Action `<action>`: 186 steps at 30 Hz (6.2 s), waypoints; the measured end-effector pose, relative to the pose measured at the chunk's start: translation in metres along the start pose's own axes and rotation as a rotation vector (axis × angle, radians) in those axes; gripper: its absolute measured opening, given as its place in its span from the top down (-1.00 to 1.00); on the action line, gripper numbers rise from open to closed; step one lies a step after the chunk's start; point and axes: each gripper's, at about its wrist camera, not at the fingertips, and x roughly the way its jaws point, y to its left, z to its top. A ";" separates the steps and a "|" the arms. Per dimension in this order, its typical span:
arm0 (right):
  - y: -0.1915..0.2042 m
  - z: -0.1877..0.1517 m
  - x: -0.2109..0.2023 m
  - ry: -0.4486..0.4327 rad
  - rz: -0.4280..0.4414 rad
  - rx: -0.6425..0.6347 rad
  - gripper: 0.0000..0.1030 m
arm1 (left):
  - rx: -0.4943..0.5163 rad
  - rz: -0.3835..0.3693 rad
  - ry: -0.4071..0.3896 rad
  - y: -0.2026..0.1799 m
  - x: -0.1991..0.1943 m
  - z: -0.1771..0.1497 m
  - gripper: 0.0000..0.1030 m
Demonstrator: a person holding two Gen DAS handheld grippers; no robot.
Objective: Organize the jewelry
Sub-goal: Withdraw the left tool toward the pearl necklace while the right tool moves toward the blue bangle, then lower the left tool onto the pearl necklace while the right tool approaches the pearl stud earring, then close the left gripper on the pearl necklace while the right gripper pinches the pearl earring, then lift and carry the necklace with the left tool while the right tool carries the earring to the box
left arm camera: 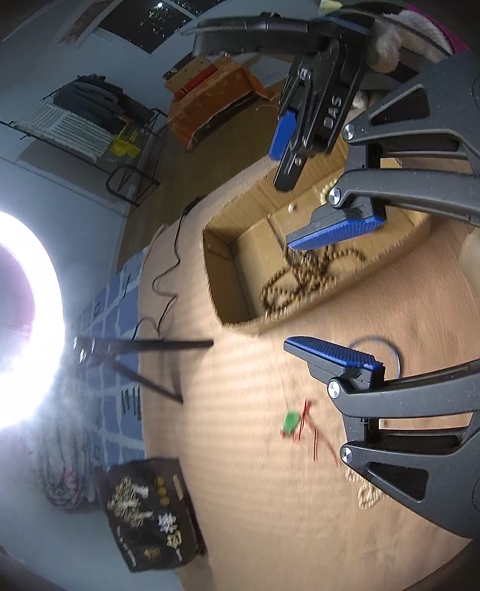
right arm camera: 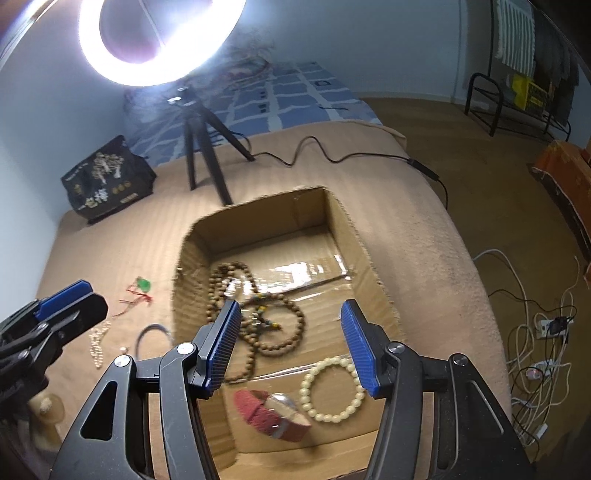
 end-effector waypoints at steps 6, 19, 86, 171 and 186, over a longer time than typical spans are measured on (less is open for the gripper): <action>0.022 -0.002 -0.013 -0.057 0.034 -0.029 -0.10 | 0.043 0.074 -0.041 0.025 -0.023 -0.003 0.03; 0.099 -0.019 -0.015 -0.064 0.130 -0.194 -0.55 | -0.149 0.157 0.033 0.134 -0.053 -0.022 -0.15; 0.178 -0.060 0.112 0.307 0.269 -0.148 0.16 | -0.320 0.103 0.281 0.209 0.035 -0.074 -0.15; 0.202 -0.036 0.088 0.175 0.230 -0.289 0.86 | -0.246 0.119 0.149 0.202 -0.010 -0.046 0.90; 0.131 0.004 0.024 0.015 0.190 -0.198 0.86 | -0.182 -0.039 0.006 0.130 -0.048 0.001 0.90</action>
